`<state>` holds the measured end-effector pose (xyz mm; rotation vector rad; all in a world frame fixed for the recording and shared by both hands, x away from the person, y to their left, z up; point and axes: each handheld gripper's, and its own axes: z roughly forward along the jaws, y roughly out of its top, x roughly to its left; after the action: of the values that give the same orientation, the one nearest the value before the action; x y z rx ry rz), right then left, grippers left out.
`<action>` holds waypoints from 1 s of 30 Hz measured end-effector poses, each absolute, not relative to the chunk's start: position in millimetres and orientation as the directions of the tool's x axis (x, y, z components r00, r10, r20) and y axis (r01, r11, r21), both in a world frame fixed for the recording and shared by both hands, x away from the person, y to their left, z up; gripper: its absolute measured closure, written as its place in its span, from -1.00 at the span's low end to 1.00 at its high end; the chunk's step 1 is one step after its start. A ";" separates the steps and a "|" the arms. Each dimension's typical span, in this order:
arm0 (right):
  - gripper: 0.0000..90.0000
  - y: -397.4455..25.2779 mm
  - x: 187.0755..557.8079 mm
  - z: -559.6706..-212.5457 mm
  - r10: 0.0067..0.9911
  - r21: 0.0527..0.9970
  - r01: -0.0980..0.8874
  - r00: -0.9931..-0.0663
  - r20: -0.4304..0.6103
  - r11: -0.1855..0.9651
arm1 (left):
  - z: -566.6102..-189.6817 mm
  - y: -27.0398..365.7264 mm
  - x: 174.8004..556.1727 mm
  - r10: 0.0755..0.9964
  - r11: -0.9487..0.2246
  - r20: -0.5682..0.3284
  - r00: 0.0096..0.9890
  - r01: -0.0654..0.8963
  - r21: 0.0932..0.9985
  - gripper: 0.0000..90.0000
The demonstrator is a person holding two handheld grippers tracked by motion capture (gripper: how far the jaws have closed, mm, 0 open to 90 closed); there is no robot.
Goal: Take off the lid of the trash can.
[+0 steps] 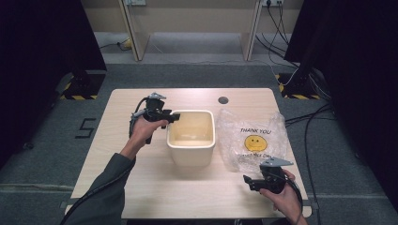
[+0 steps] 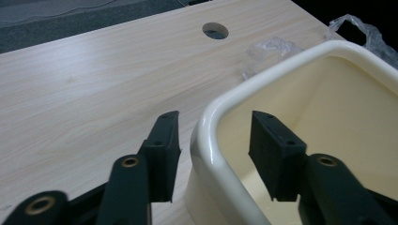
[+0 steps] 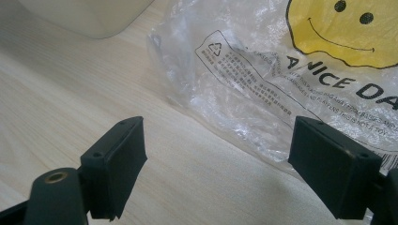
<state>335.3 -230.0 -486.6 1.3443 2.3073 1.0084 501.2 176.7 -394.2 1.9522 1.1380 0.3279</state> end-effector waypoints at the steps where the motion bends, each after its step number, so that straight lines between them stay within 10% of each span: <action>1: -0.57 -230.0 335.3 -486.6 0.846 0.693 0.646 -0.525 0.097 0.321 | -394.8 176.6 501.5 0.816 -0.245 -0.168 0.554 0.593 0.767 0.21; 5: -0.57 -229.2 335.6 -488.4 0.840 0.690 0.645 -0.533 0.098 0.329 | -394.3 176.3 501.1 0.814 -0.261 -0.143 0.562 0.575 0.776 0.52; 30: -0.56 -230.0 335.9 -488.4 0.844 0.687 0.651 -0.527 0.103 0.323 | -353.1 181.3 488.8 0.812 -0.249 -0.122 0.571 0.527 0.813 0.71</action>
<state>335.9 -230.0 -488.4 1.3485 2.3179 1.0070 488.8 181.3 -353.1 1.9251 1.0784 0.4088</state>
